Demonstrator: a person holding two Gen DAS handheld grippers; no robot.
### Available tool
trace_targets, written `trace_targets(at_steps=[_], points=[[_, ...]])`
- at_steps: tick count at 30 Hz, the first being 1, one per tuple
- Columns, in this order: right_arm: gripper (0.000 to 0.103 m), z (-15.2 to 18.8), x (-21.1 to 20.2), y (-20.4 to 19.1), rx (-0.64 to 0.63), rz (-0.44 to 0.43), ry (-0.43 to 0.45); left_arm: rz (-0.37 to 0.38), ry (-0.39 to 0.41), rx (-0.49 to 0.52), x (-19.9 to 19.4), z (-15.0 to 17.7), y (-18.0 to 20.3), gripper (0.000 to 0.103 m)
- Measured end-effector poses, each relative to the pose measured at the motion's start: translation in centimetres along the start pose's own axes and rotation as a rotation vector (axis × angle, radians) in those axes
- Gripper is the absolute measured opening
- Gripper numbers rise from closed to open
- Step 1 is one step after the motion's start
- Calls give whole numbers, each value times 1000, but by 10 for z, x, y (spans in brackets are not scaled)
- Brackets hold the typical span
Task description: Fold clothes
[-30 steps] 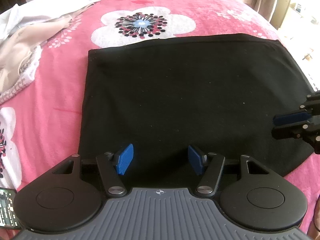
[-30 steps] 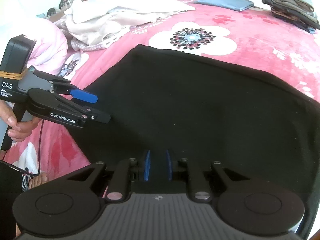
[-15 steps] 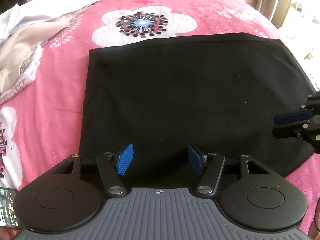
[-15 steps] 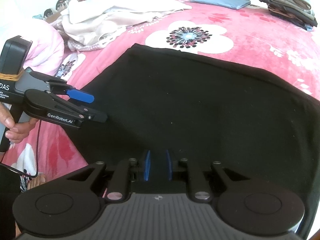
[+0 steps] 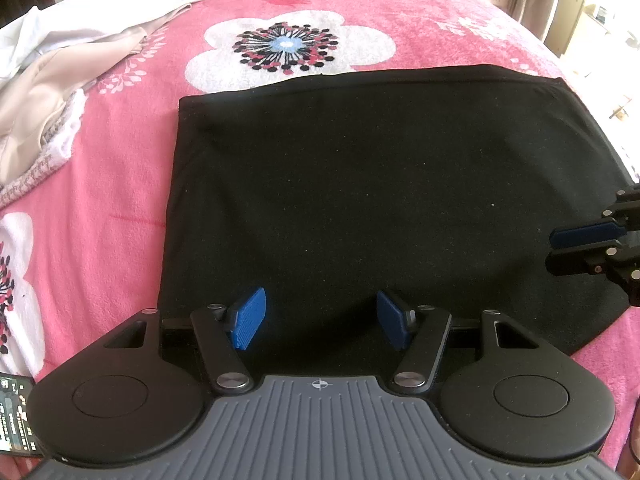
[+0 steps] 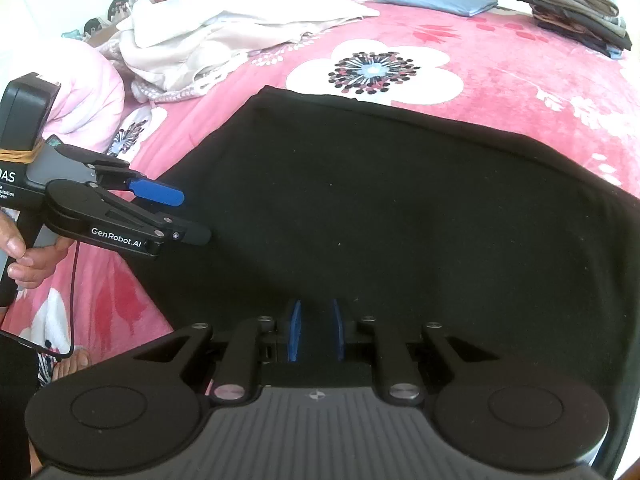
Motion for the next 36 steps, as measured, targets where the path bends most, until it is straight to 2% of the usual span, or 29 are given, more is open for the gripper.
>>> trace_targets(at_steps=[12,20,25,36], points=[[19,-2,4,5,1,23,-1,-9,-24,-2,0,2,2,67],[18,-13,13,20,15,59,6,-44,-76,2,5,3,7,80],[18,-25,15,33,26,86,30,-60,-100,10,7,4,10,86],[18,-49,12,59,73,141,88,-76,-129,12,7,6,11,89]])
Point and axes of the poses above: each gripper's, at about its wrist camera, not at the fingertips, and x roughly the way its jaws point, y to its right, z to its underside, the point moved 9 cm from there along x, roughly the way its jaws point, and after that the axes turned 14 degrees about x, right-handed, at the moved point
